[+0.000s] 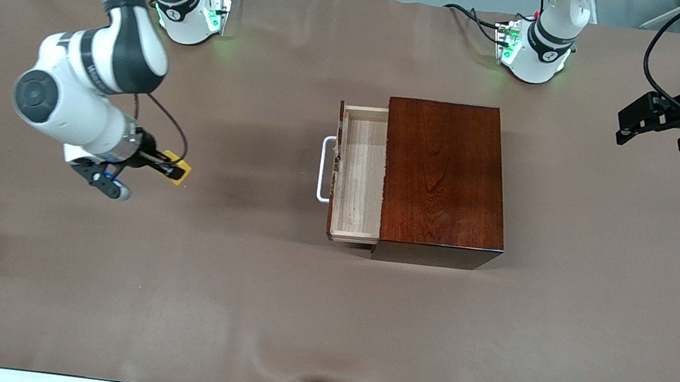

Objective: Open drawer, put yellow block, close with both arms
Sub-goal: 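Carry the yellow cube with the right gripper over the open drawer, then lower the cube into the drawer and open the right gripper, then withdraw the right gripper while the left gripper moves to the drawer front, then push the drawer shut with the left gripper while the right arm retracts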

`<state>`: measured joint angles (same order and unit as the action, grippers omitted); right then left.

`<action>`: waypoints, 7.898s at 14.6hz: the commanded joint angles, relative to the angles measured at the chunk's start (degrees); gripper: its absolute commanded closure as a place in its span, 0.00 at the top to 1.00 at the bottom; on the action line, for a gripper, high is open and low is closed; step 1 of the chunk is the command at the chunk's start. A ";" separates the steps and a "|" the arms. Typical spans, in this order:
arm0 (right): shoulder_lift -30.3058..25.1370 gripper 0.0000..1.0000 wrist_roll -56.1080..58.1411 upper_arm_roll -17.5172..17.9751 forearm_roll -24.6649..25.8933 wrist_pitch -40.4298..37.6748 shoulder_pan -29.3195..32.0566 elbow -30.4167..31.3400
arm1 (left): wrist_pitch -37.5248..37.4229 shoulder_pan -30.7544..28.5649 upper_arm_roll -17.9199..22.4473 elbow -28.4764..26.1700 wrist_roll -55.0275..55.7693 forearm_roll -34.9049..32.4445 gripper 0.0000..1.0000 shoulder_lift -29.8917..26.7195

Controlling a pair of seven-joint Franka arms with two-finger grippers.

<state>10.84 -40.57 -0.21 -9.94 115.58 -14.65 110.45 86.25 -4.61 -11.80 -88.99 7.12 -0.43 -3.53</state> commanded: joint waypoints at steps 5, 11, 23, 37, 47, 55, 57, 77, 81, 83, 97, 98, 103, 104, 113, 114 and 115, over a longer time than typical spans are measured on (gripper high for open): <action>-0.38 0.13 -21.99 -0.67 0.28 -1.50 -10.74 -5.23 | 0.06 -2.16 -0.42 -1.10 -0.61 0.43 1.00 -0.52; 0.06 0.15 -33.32 -0.67 0.28 -1.50 -16.10 -8.14 | 0.15 -4.00 -0.51 -0.92 -1.14 0.43 1.00 -0.25; 10.17 0.14 -65.58 -0.67 -0.51 -1.15 -26.65 -20.45 | 0.15 -5.59 -0.59 0.04 -0.26 0.69 1.00 0.01; 19.66 0.15 -81.77 -0.67 -0.51 4.73 -33.34 -24.67 | 0.76 -6.55 -0.59 0.04 -1.40 1.22 1.00 0.71; 23.09 0.18 -85.73 -0.67 -0.51 5.97 -33.69 -26.25 | 0.50 -6.38 -1.03 -0.22 -1.40 1.31 1.00 0.54; 23.44 0.84 -87.05 -0.67 -0.60 5.89 -33.69 -26.25 | 0.24 -5.67 -3.84 -0.22 -0.44 1.31 1.00 0.62; 23.44 0.94 -87.14 -0.67 -0.60 5.54 -33.25 -27.47 | 0.24 -5.41 -5.42 0.04 -0.17 1.31 1.00 1.67; 19.05 1.00 -64.13 -1.28 0.80 -10.37 -20.17 -39.17 | 16.57 19.09 -17.47 5.74 46.79 -6.07 1.00 23.01; 17.12 1.00 -56.49 -1.28 0.72 -13.00 -16.82 -38.99 | 20.62 27.79 -16.77 12.33 63.24 -13.00 1.00 31.80; 16.06 1.00 -52.00 -1.28 0.72 -15.28 -15.15 -38.99 | 23.86 31.31 -15.98 15.32 71.15 -16.00 1.00 35.94; 9.82 1.00 -16.14 -1.37 2.30 -26.63 -4.26 -38.82 | 41.98 60.33 11.97 21.31 107.83 -16.54 1.00 51.51; 9.47 1.00 -14.47 -1.28 2.30 -27.24 -3.03 -38.90 | 41.81 60.42 12.06 21.14 108.02 -16.54 1.00 51.60; 7.01 1.00 -3.65 -1.28 2.12 -31.90 1.54 -38.91 | 40.32 60.25 12.24 20.96 108.02 -16.45 1.00 51.69; 6.40 1.00 -1.20 -1.28 2.21 -32.69 1.90 -38.91 | 39.45 60.16 12.33 20.96 108.02 -16.45 1.00 51.60; 3.14 1.00 15.59 -1.28 4.05 -38.67 7.61 -38.64 | 30.75 59.54 13.12 20.70 108.02 -15.13 1.00 49.67; 2.88 1.00 17.17 -1.37 4.66 -39.20 7.97 -38.64 | 29.78 59.37 13.55 20.61 108.02 -15.22 1.00 49.58; 2.53 1.00 19.28 -1.37 5.19 -39.64 8.32 -38.64 | 29.68 59.37 13.64 20.26 108.02 -15.39 1.00 49.58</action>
<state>15.16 -24.77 -2.57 -6.30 76.94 -7.66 70.98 118.58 54.73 1.09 -69.09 114.64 -15.41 46.70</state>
